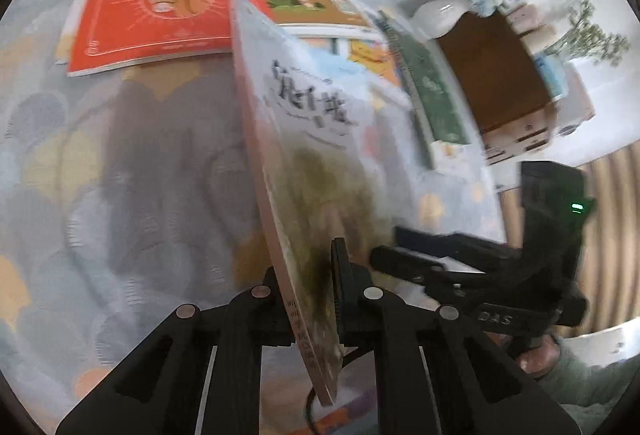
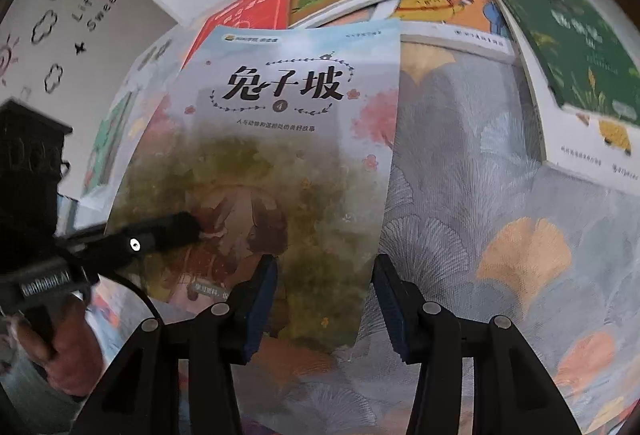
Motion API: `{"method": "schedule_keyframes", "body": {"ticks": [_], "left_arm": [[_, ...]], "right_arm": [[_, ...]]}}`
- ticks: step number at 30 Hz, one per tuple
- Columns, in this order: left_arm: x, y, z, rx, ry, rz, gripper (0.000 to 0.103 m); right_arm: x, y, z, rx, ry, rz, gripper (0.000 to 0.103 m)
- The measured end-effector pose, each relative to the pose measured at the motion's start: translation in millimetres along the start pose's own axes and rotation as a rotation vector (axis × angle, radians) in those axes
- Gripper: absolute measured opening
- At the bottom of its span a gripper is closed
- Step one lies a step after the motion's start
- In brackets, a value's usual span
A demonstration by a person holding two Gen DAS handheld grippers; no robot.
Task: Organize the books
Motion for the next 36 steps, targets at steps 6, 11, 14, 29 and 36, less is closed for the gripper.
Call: {"method": "schedule_keyframes", "body": {"ticks": [6,11,14,29,36], "left_arm": [[20,-9,-16,-0.271,0.055,-0.164,0.009],[24,-12,-12,-0.385,0.058,-0.25,0.009],[23,-12,-7,-0.423,0.052,-0.279,0.009],[22,21,-64,-0.196,0.148,-0.047,0.01],[24,21,-141,-0.065,0.294,0.033,0.01]], "right_arm": [[7,32,-16,0.234,-0.023,0.192,0.06],[3,60,-16,0.448,-0.02,0.379,0.061],[3,64,-9,0.574,-0.02,0.463,0.061],[30,-43,-62,0.302,0.157,-0.056,0.035],[41,-124,-86,0.215,0.253,-0.273,0.035]]}}
Point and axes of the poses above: each gripper's, at about its wrist camera, not at the fingertips, and z roughly the way its jaws point, y to its right, x to its top, the point moved 3 cm from there along z, roughly the way its jaws point, and after that the axes turned 1 degree about -x, right-handed, at the moved point
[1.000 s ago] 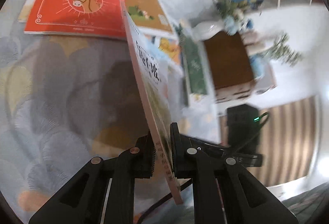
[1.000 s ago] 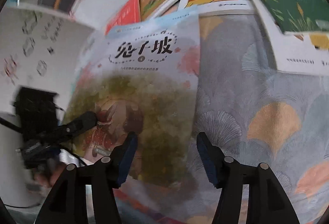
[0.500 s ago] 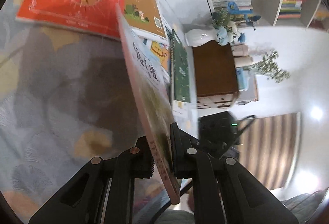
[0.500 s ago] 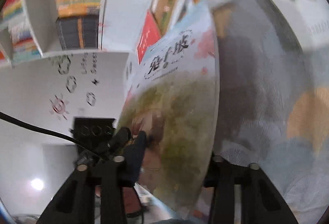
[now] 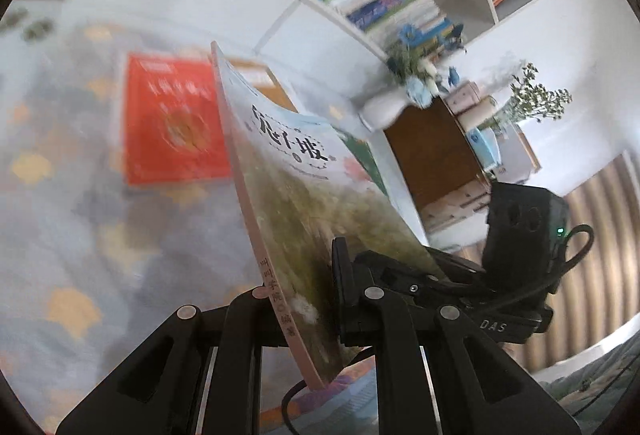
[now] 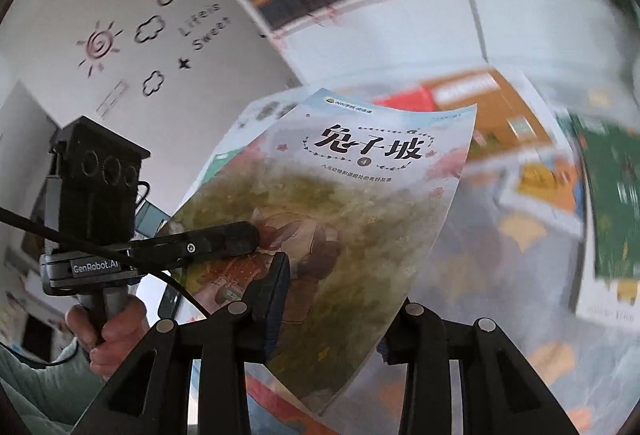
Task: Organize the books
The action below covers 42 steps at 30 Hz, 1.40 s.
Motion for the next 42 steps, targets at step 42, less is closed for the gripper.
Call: {"method": "schedule_keyframes", "body": {"ticks": [42], "left_arm": [[48,-310,-191,0.245,0.11,-0.215,0.012]], "right_arm": [[82,-250,307,0.022,-0.217,-0.222,0.038]]}}
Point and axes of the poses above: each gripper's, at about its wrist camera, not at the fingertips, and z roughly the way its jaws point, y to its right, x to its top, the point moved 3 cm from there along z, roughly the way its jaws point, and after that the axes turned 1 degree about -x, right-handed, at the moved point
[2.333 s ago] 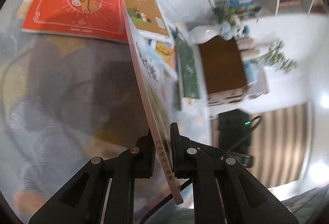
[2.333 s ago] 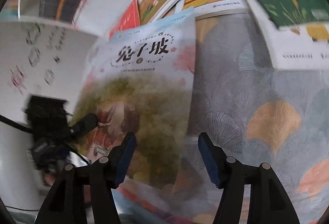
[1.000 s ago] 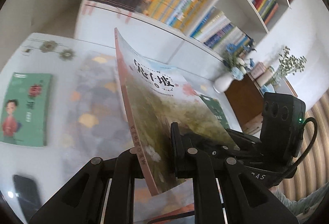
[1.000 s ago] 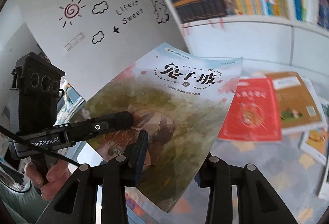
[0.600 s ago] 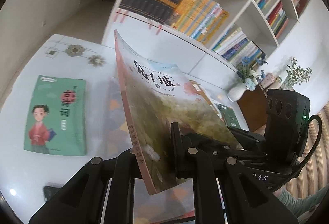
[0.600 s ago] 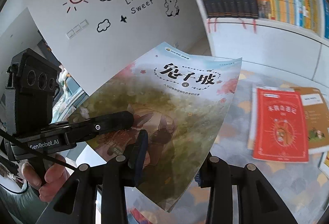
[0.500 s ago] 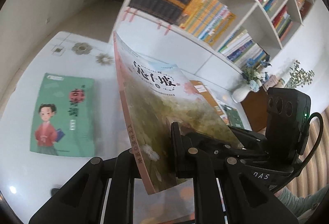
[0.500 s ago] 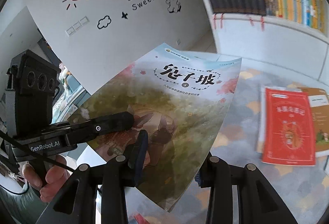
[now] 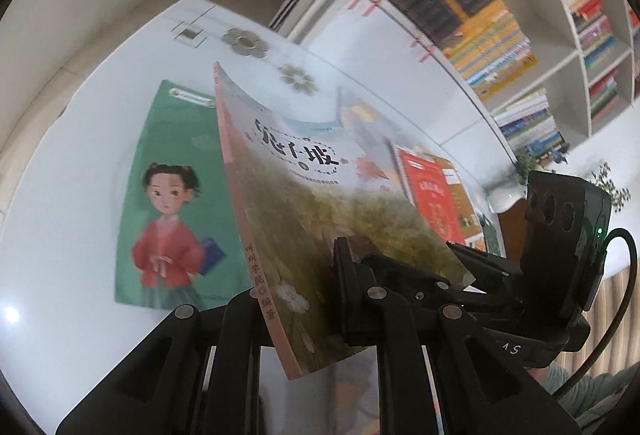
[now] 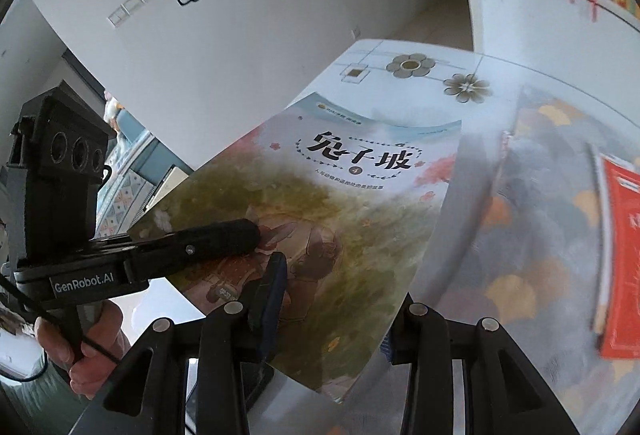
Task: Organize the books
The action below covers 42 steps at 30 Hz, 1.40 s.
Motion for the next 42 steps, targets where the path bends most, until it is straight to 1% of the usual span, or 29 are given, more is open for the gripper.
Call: {"method": "schedule_keyframes", "body": {"ticks": [4,6,9,11,15,19,23,25,27,28,30,33,34,37,38,40,42], "left_arm": [[5,-25,11,0.007,-0.016,-0.033,0.013],[7,-35,14,0.001,-0.011,-0.05,0.013],[9,-47,16,-0.008,-0.013,-0.073,0.013],[10,-54,18,-0.009,-0.017,-0.087,0.013],[8,-64,20,0.002,-0.029,-0.103,0.013],[4,-77,19,0.029,-0.039,-0.117,0.015],[-3,-91,13,0.07,-0.041,-0.142,0.017],[-7,-101,9,0.105,-0.039,-0.164,0.016],[-12,-109,5,0.161,-0.042,-0.17,0.016],[-13,-112,3,0.206,-0.046,-0.162,0.016],[-16,-112,-2,0.266,-0.036,-0.149,0.016],[-18,-107,-14,0.28,-0.005,-0.164,0.016],[-17,-102,-18,0.29,0.009,-0.152,0.016],[-15,-72,-29,0.371,0.04,-0.065,0.016],[-14,-58,-30,0.38,0.048,-0.038,0.016],[-13,-33,-30,0.348,0.062,-0.008,0.016],[-14,-1,-28,0.334,0.08,0.04,0.016]], "right_arm": [[10,2,31,-0.009,-0.039,0.002,0.039],[13,0,42,-0.021,-0.045,-0.003,0.039],[15,-3,53,-0.031,-0.049,-0.005,0.039],[16,-4,60,-0.024,-0.063,0.006,0.039],[11,-6,73,-0.012,-0.091,0.012,0.039],[7,-8,82,-0.009,-0.116,0.02,0.039],[1,-3,94,0.005,-0.164,0.063,0.039],[-2,-1,99,0.009,-0.185,0.075,0.039],[-6,1,104,0.009,-0.211,0.082,0.039],[-8,2,105,0.011,-0.217,0.09,0.039],[-9,1,104,0.029,-0.231,0.107,0.04],[-13,4,100,0.027,-0.251,0.119,0.04],[-17,7,94,0.02,-0.26,0.119,0.04],[-31,15,70,-0.001,-0.243,0.12,0.04],[-37,19,56,-0.01,-0.226,0.132,0.04],[-46,29,32,-0.026,-0.188,0.161,0.04],[-55,40,0,-0.066,-0.132,0.183,0.04]]}}
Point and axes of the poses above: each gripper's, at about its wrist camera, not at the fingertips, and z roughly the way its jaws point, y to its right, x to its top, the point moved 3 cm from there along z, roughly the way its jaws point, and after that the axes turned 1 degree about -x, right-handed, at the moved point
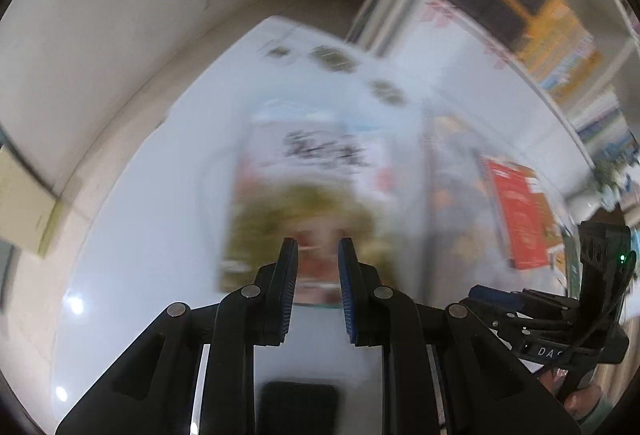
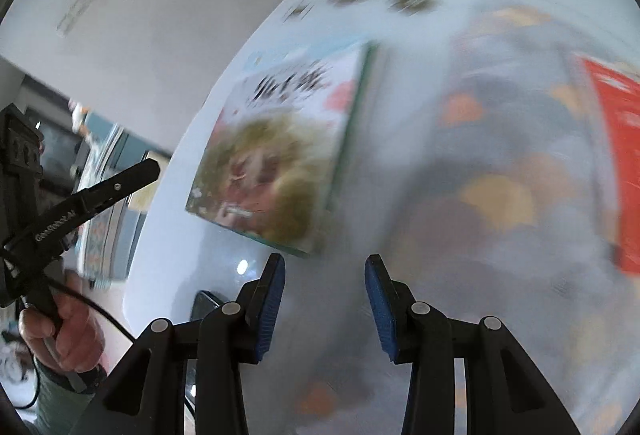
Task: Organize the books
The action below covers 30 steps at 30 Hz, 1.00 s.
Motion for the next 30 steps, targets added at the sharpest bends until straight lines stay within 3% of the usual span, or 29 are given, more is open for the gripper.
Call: {"method": "schedule_keyframes", "body": {"ticks": [6,9,12,17,23,30], "left_arm": [[-9,107,-20,0.061,0.04,0.142,0.019],[-18,165,-26,0.1,0.032,0.188,0.019],[-30,214,-30,0.079,0.024,0.21,0.019],[-55,293,-38,0.042,0.033,0.289,0.019],[-77,350,-40,0.008,0.021,0.32,0.019],[-95,388,-40,0.028,0.027,0.338,0.019]], "right_arm": [[-32,53,-107,-0.137,0.198,0.059,0.044],[-51,86,-170,-0.202,0.315,0.112,0.056],[-74,126,-237,-0.265,0.425,0.183,0.056],[-106,176,-316,-0.311,0.526,0.288,0.057],[-135,211,-367,-0.33,0.58,0.337,0.057],[-149,236,-376,-0.317,0.565,0.333,0.058]]}}
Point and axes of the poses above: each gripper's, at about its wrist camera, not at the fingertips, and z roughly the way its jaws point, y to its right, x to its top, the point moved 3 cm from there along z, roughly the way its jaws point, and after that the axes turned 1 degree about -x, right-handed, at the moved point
